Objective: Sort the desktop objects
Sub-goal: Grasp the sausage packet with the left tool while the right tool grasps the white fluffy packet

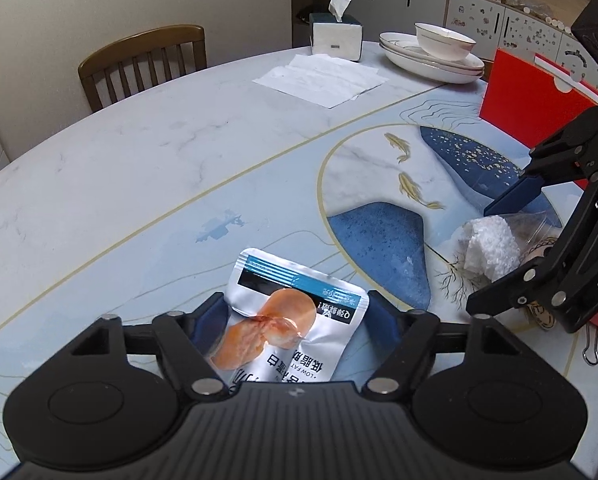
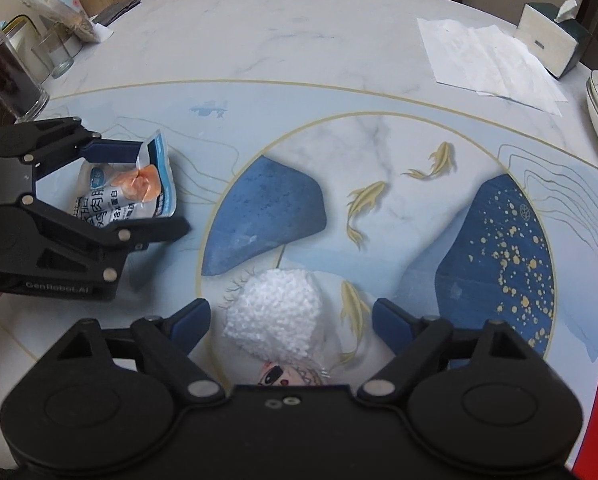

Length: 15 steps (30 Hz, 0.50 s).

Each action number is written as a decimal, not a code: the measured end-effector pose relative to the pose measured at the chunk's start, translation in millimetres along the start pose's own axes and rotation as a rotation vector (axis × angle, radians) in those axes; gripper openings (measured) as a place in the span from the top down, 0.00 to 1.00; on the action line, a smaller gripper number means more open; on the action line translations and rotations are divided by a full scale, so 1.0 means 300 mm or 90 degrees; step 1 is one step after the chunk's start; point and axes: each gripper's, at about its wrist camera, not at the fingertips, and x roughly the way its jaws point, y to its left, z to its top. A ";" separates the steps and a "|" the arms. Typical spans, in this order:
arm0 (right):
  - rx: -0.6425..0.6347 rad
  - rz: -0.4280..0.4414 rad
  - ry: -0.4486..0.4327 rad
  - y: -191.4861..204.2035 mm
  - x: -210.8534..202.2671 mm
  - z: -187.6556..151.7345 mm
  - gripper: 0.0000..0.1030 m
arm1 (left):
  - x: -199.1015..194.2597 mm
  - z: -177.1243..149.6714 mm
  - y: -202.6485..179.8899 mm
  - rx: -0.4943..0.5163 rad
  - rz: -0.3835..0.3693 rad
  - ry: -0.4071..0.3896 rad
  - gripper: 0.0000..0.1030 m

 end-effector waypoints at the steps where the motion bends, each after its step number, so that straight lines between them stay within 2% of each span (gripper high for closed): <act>1: -0.002 -0.002 -0.001 0.001 -0.001 0.000 0.16 | 0.000 0.000 0.000 -0.001 0.000 0.000 0.28; 3: -0.009 -0.005 -0.003 0.005 -0.001 0.000 0.19 | -0.002 0.000 -0.001 -0.004 0.002 -0.001 0.28; 5: -0.022 -0.016 -0.009 0.013 -0.005 -0.002 0.30 | -0.002 0.000 -0.004 -0.010 0.007 0.001 0.28; 11: -0.039 -0.038 -0.011 0.020 -0.010 0.004 0.52 | -0.007 0.007 -0.015 -0.020 0.026 0.006 0.36; 15: -0.043 -0.038 -0.009 0.021 -0.017 0.007 0.56 | -0.018 0.008 -0.014 -0.030 0.037 0.005 0.40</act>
